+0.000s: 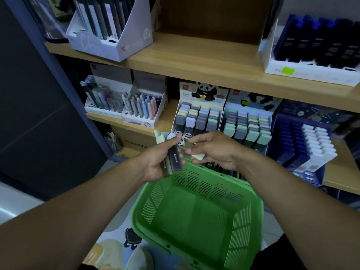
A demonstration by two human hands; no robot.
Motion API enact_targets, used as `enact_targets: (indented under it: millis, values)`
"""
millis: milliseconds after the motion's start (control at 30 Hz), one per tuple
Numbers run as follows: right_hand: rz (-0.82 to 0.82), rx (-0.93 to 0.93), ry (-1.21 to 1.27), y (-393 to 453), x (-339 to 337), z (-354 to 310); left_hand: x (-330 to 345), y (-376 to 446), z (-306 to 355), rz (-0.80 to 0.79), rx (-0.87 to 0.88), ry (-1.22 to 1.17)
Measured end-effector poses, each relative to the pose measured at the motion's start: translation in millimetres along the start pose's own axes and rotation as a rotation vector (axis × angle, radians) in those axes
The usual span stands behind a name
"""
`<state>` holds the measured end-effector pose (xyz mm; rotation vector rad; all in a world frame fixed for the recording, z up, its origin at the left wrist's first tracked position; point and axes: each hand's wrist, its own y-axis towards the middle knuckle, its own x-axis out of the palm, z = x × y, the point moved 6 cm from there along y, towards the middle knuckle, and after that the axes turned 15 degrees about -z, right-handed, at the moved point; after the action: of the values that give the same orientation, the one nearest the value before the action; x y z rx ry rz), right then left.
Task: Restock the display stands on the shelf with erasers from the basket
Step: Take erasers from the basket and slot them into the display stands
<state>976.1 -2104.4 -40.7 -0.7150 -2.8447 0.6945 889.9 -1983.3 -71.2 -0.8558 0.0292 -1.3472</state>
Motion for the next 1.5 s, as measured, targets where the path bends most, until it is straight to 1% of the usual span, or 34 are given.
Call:
enact_targets:
  millis: [67, 167, 233, 333, 400, 467, 600, 667, 767, 967, 1067, 1233, 1367, 1500]
  values:
    - [0.139, -0.07, -0.116, 2.5, -16.3, -7.9, -7.5, 4.3, 1.5, 0.056, 0.032, -0.055]
    - [0.385, -0.191, -0.286, 3.5, -37.9, -19.2, -15.1, 8.8, 4.1, 0.098, 0.066, -0.125]
    - [0.447, -0.239, -0.373, 6.1, -40.0, -23.2, -18.7, 9.6, 5.7, 0.113, 0.073, -0.151]
    - [0.464, -0.325, -0.466, 10.3, -30.6, -30.2, -22.4, 10.0, 8.8, 0.105, 0.081, -0.157]
    - [0.477, -0.363, -0.602, 14.2, -23.5, -34.7, -24.7, 11.2, 10.5, 0.083, 0.097, -0.171]
    - [0.465, -0.374, -0.719, 20.1, -17.4, -35.6, -26.7, 11.0, 12.3, 0.07, 0.118, -0.207]
    - [0.467, -0.401, -0.818, 25.8, -8.9, -38.4, -29.2, 12.2, 13.6, 0.06, 0.129, -0.24]
    - [0.469, -0.42, -0.835, 26.2, -5.8, -40.4, -28.8, 13.3, 14.0, 0.043, 0.11, -0.201]
    - [0.466, -0.443, -0.857, 27.2, -4.5, -43.9, -32.3, 14.8, 16.8, 0.067, 0.123, -0.13]
    - [0.519, -0.472, -0.809, 27.0, -8.0, -49.0, -35.9, 13.9, 19.7, 0.099, 0.163, -0.141]
    - [0.532, -0.486, -0.849, 26.2, -6.1, -53.9, -38.8, 13.5, 19.7, 0.13, 0.178, -0.17]
    - [0.539, -0.498, -0.92, 31.8, -3.2, -56.0, -42.8, 13.7, 17.7, 0.205, 0.17, -0.152]
    - [0.544, -0.49, -0.931, 35.2, -3.2, -56.5, -42.2, 14.1, 16.8, 0.195, 0.17, -0.14]
    - [0.564, -0.462, -0.886, 34.1, -7.5, -56.5, -42.9, 15.8, 16.9, 0.2, 0.166, -0.119]
